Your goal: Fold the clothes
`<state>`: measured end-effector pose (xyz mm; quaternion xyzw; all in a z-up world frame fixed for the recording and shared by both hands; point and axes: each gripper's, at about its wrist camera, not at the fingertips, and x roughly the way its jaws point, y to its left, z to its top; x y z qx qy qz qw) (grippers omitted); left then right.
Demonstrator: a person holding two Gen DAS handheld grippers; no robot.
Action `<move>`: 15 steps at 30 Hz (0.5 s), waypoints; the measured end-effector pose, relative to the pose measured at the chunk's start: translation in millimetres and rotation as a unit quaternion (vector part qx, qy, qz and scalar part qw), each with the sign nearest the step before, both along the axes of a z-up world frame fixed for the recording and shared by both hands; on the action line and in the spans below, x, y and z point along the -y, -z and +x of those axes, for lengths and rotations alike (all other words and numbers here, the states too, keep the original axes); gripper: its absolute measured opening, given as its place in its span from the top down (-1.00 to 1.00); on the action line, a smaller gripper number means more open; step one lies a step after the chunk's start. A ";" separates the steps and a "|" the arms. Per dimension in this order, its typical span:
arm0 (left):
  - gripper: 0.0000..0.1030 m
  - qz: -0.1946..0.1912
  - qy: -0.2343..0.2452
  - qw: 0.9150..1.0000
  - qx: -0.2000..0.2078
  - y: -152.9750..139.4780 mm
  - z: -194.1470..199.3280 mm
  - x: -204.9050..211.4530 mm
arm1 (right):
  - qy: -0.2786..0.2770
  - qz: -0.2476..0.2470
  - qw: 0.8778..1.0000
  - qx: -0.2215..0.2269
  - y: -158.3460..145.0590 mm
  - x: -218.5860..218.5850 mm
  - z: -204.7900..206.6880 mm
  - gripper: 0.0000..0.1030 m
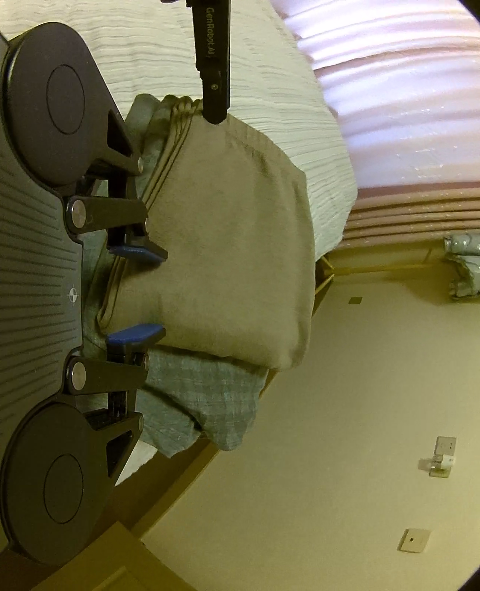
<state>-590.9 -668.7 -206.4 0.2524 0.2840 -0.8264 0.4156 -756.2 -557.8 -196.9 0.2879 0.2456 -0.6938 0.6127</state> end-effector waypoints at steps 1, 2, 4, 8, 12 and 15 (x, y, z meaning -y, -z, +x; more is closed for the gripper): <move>0.81 0.001 -0.003 1.000 0.004 -4.3 -1.0 -2.0 | 0.000 0.004 1.000 0.000 -2.3 -1.2 1.9 0.30; 0.81 0.002 -0.005 1.000 0.008 -8.8 -1.0 -4.2 | 0.003 0.004 1.000 0.006 -6.5 -2.4 0.1 0.30; 0.81 0.004 -0.007 1.000 0.017 -20.9 1.3 -12.0 | 0.012 0.000 1.000 0.020 -13.7 -9.6 -2.1 0.30; 0.80 0.015 -0.012 0.999 0.029 -45.3 9.5 -33.3 | 0.030 -0.011 0.998 0.051 -32.3 -36.7 0.4 0.30; 0.56 0.031 -0.014 0.999 0.041 -70.1 22.8 -62.7 | 0.049 -0.002 0.996 0.080 -48.8 -65.8 7.3 0.29; 0.46 0.035 -0.015 0.999 0.039 -88.8 35.2 -86.8 | 0.060 -0.008 0.994 0.088 -64.8 -86.5 17.7 -0.35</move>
